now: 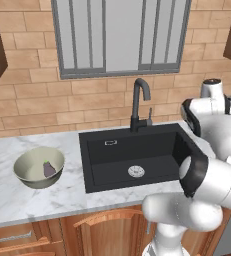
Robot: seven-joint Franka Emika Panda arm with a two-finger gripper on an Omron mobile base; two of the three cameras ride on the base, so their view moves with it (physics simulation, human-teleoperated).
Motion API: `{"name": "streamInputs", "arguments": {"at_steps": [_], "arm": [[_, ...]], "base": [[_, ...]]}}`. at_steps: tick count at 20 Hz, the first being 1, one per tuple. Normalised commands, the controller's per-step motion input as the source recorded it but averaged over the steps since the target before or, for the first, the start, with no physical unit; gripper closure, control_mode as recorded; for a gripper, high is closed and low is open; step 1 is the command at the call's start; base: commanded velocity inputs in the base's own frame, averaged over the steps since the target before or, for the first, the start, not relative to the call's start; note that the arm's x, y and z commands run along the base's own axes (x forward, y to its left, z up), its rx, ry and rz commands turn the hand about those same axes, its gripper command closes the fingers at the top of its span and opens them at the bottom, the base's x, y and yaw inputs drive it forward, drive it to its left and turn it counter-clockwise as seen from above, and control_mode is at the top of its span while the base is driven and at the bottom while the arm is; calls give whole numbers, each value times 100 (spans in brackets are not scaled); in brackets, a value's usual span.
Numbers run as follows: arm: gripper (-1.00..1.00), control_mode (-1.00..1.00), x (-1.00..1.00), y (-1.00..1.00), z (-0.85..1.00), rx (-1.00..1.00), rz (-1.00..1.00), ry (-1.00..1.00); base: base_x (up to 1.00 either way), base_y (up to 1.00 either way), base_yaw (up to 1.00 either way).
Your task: There is a mixed pile of frozen fruits and vegetables on the counter. Locate all the frozen vegetables and place the items in a bowl on the counter. Take all the frozen fruits and defrost them in a running sink.
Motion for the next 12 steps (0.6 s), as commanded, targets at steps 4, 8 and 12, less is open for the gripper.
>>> {"name": "streamInputs", "arguments": {"at_steps": [4, 8, 12], "arm": [[100, -100, 5, 98, 9, 3, 0, 0], [100, -100, 2, 100, 8, 5, 0, 0], [100, -100, 2, 100, 1, 5, 0, 0]], "base": [[0, 0, 0], [0, 0, 0], [0, 0, 0]]}}
